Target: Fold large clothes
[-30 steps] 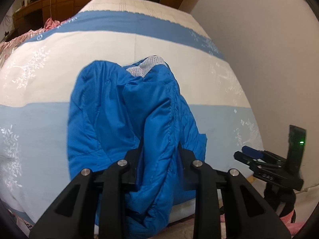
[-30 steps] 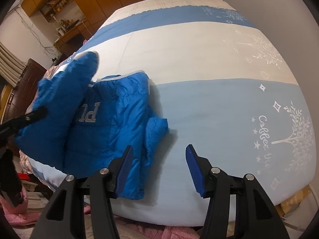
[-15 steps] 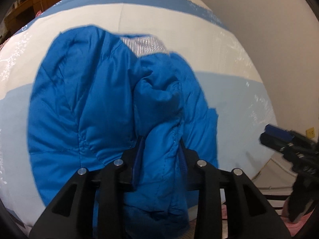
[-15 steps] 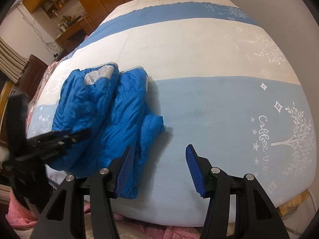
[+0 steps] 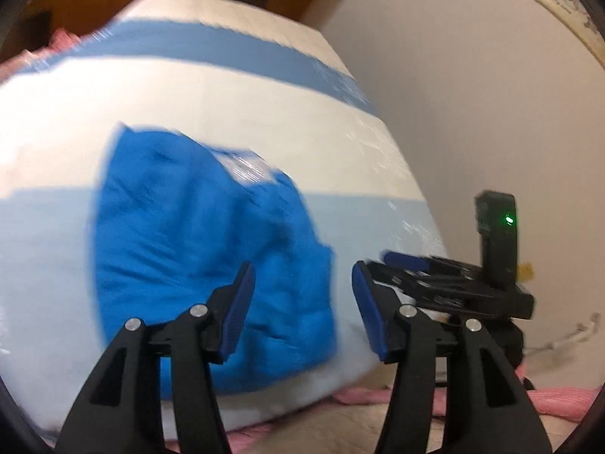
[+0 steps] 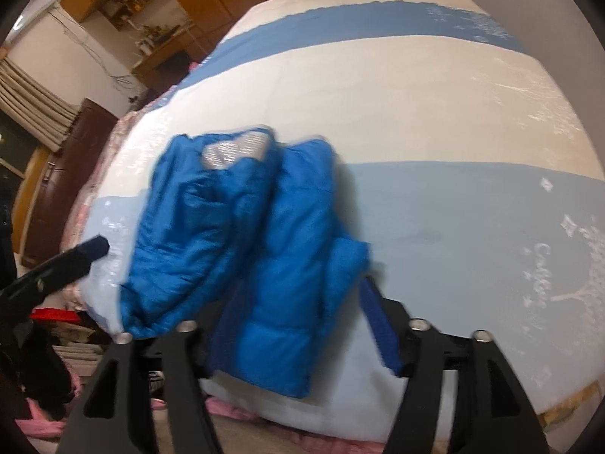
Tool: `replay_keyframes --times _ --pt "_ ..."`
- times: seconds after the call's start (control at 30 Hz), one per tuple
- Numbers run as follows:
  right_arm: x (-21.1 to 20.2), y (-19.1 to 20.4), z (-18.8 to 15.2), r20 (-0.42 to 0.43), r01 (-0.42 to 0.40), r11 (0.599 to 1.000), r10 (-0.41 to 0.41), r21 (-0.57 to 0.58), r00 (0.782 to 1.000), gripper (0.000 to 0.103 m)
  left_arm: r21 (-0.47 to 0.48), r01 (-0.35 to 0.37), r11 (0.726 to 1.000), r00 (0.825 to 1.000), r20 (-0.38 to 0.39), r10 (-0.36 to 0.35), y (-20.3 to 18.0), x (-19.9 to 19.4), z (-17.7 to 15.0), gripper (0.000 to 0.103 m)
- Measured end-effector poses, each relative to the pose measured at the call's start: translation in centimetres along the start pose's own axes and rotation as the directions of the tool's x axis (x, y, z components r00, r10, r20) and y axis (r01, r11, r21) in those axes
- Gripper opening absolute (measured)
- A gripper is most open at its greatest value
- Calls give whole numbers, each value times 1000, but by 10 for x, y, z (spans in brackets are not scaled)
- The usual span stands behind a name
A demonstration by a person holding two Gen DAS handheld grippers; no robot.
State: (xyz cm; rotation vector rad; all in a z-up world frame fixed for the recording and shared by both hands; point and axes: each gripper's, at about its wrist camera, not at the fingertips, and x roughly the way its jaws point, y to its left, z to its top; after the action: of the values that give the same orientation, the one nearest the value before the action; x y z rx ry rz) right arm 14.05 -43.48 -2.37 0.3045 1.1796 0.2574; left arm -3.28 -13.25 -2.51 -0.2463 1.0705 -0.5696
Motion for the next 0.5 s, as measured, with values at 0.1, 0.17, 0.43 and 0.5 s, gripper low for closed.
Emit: replay_keyframes --times 0.1,0.17,0.43,0.5 --pt "8 13 10 -20 -89 996 89 9 996 76 -31 -161 986 987 12 162 24 -2 4 52" --pt "18 19 17 -45 -142 990 143 26 989 84 -50 -250 967 968 4 251 48 1 7 52" --pt "85 44 33 -199 -155 984 170 90 965 85 -74 -295 953 955 -58 291 97 18 7 51" --pt "96 49 35 -216 -142 985 161 98 963 85 -73 -294 953 955 -65 290 102 24 10 51"
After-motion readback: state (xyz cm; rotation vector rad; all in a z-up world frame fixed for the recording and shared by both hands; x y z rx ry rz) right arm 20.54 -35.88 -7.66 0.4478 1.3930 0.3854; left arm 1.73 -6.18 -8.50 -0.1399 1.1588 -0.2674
